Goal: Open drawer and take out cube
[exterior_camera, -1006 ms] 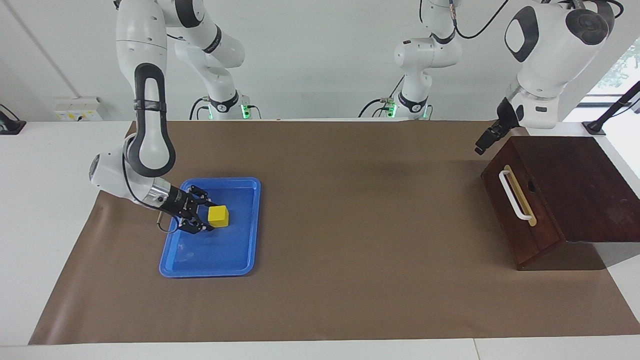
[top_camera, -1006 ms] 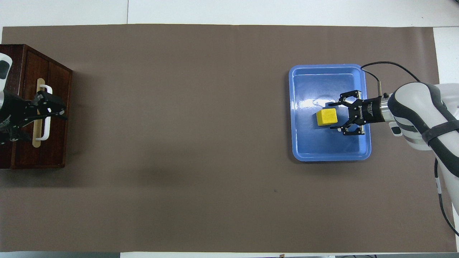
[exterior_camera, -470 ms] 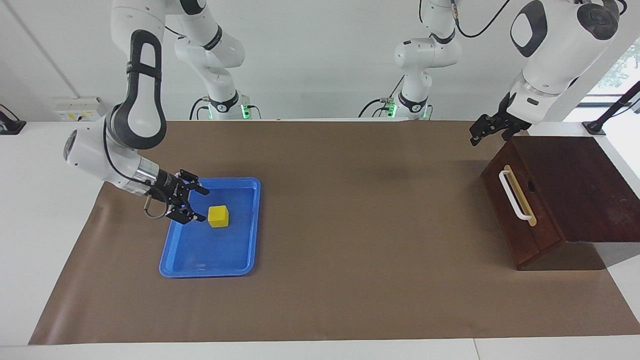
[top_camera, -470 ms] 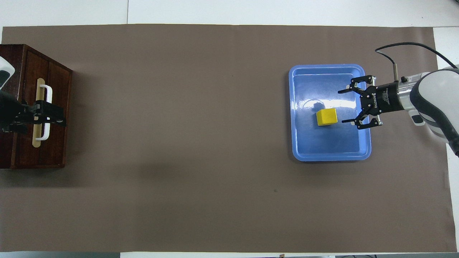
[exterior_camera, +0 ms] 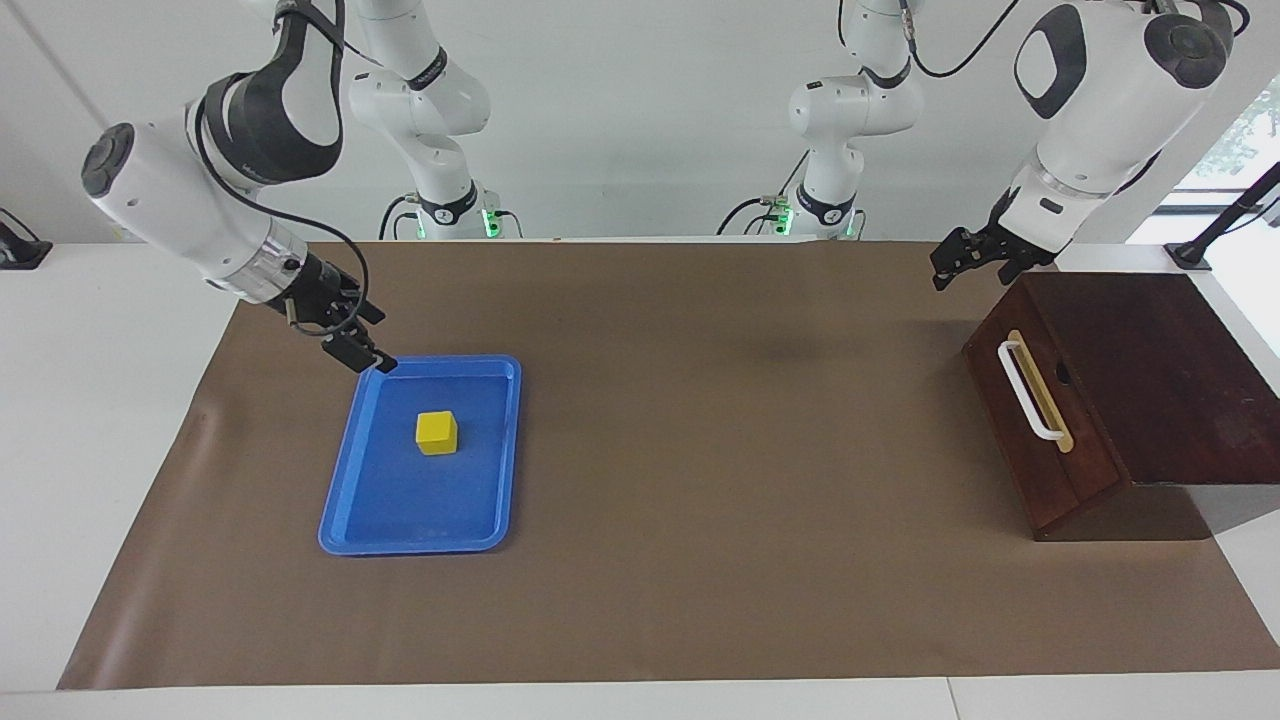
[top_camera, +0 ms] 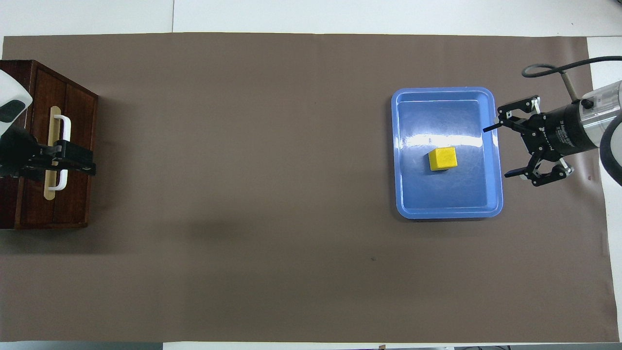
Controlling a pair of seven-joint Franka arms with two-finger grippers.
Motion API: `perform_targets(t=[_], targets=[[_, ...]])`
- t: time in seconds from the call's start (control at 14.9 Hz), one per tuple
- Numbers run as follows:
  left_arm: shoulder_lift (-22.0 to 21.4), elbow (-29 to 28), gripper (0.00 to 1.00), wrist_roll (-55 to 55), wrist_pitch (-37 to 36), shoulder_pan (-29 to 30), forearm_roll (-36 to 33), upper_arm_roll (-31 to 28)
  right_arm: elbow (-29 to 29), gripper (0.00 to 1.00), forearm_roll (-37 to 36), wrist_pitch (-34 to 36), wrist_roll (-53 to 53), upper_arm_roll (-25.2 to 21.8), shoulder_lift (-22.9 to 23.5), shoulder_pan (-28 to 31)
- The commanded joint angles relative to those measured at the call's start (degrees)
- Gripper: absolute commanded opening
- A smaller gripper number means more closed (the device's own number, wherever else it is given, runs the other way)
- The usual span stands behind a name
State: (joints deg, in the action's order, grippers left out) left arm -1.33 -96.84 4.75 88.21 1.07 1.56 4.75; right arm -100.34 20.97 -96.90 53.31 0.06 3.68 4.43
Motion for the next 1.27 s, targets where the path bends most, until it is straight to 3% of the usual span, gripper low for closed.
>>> perform_targets(t=[0.0, 0.27, 0.67, 1.21], targets=[[0.5, 1.7, 1.00, -1.1, -1.8, -0.4, 0.5, -0.4, 1.2, 1.00, -6.9, 2.4, -8.5, 0.4, -3.5, -2.5], [0.5, 1.7, 1.00, -1.9, -0.9, -0.3, 0.4, -1.0, 1.1, 1.00, -13.2, 6.0, -21.9, 0.4, -8.7, -5.3], [0.5, 2.2, 1.00, -3.9, 0.0, -0.3, -0.5, -0.8, 1.0, 1.00, -19.9, 7.4, -50.4, 0.6, -9.7, -4.3], [0.1, 2.2, 1.00, -3.3, -0.1, -0.1, -0.5, -0.8, 1.5, 1.00, -20.4, 8.0, -54.2, 0.0, -9.3, -4.2]])
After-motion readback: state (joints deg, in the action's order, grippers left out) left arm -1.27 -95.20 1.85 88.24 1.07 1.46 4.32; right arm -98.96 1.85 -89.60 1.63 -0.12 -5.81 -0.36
